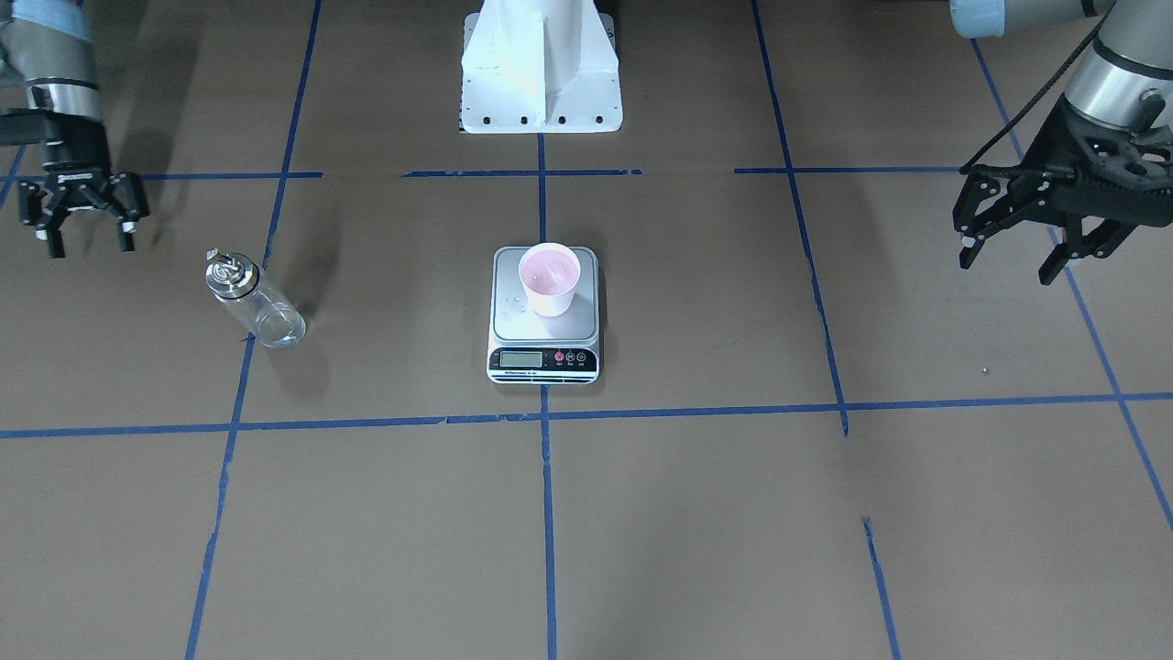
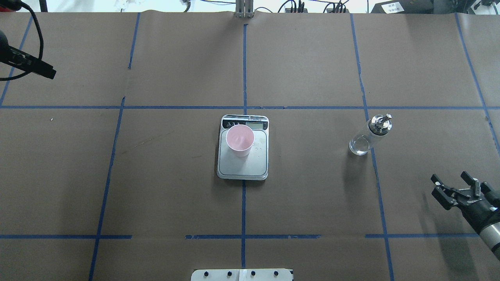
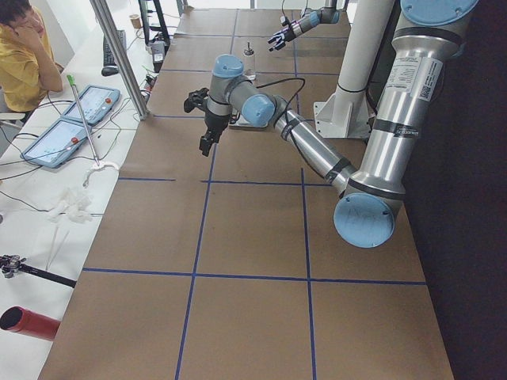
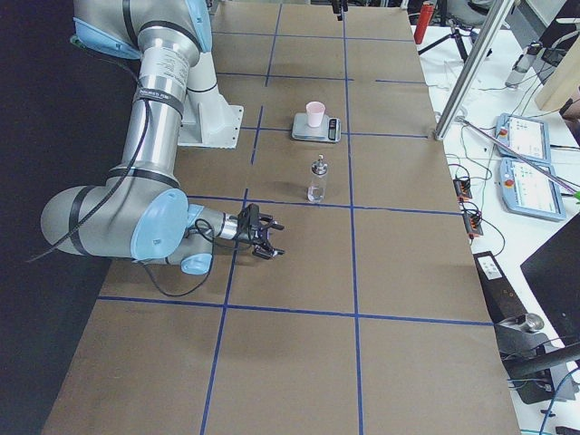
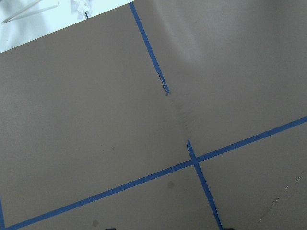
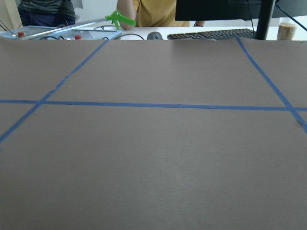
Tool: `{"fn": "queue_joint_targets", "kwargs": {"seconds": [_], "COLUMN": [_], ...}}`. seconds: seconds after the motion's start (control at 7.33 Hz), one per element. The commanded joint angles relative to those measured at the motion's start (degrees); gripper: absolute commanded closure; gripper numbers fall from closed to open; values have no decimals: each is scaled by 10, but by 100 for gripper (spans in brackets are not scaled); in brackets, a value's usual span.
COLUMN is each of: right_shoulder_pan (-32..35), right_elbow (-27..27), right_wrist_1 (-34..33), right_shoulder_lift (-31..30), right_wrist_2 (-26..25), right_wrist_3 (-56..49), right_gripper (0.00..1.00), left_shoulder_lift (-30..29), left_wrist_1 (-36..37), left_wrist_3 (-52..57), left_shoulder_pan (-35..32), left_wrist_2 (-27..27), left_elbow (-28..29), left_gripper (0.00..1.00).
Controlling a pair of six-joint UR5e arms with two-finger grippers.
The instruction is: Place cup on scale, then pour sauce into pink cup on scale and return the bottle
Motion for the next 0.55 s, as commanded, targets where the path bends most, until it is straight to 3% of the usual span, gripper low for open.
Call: {"fn": "queue_joint_targets", "kwargs": {"seconds": [0.0, 0.14, 0.27, 0.41], "right_shoulder_pan": [177, 261, 375, 512], "right_elbow": [-43, -47, -49, -58], "right_wrist_1": [89, 88, 81, 5], "right_shoulder_lift": [8, 15, 37, 94], "right_wrist_2": [194, 284, 423, 592], "right_wrist_3": [-133, -160, -215, -276], "right_gripper": [0, 0, 0, 0], "left_shoulder_lift": [0, 0, -1, -3], "left_wrist_1": [-1, -1, -5, -7], "left_wrist_3": [1, 1, 5, 48], "left_shoulder_pan": [0, 1, 1, -4], "left_wrist_2": [-3, -3, -3, -3], "left_elbow": [7, 9, 22, 43], "left_gripper": [20, 20, 20, 20]}}
